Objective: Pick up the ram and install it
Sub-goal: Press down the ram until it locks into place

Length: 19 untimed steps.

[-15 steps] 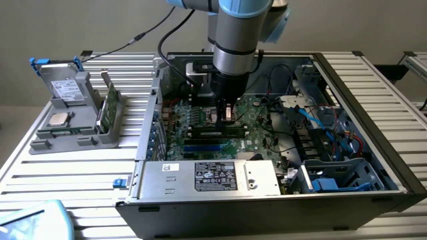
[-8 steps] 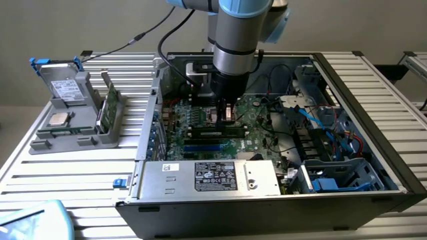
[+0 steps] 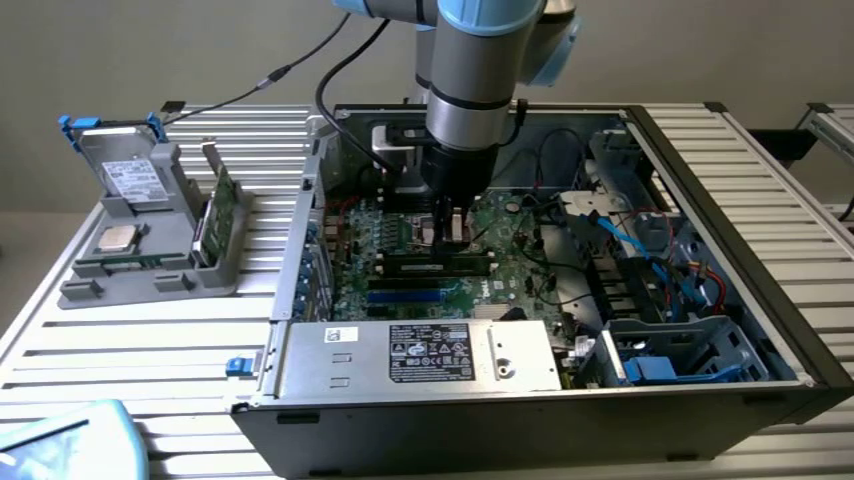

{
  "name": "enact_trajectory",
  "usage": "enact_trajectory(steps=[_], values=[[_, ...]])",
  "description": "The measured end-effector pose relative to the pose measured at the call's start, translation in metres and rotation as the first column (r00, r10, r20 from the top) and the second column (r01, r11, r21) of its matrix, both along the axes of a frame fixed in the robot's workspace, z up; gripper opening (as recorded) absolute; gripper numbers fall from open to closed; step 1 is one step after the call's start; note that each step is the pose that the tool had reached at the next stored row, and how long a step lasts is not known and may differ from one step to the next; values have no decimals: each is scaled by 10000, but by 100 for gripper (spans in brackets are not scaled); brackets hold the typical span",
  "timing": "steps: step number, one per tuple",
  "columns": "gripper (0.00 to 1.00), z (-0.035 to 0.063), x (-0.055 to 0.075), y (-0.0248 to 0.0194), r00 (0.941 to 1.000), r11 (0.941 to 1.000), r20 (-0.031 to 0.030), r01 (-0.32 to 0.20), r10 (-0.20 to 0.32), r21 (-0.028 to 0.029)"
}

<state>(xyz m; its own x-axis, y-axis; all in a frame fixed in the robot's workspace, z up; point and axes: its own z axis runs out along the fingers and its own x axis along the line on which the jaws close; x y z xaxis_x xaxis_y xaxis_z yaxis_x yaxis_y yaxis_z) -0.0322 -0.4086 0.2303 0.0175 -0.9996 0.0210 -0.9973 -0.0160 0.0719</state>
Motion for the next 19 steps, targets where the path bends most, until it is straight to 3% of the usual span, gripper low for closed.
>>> enact_trajectory(steps=[7,9,12,19], values=[[18,47,0,0,10000,10000,1,0,0,2],[11,47,0,0,10000,10000,0,0,0,1],[11,47,2,0,10000,10000,0,-1,1,1],[11,48,181,-11,10000,10000,-17,-23,23,21]])
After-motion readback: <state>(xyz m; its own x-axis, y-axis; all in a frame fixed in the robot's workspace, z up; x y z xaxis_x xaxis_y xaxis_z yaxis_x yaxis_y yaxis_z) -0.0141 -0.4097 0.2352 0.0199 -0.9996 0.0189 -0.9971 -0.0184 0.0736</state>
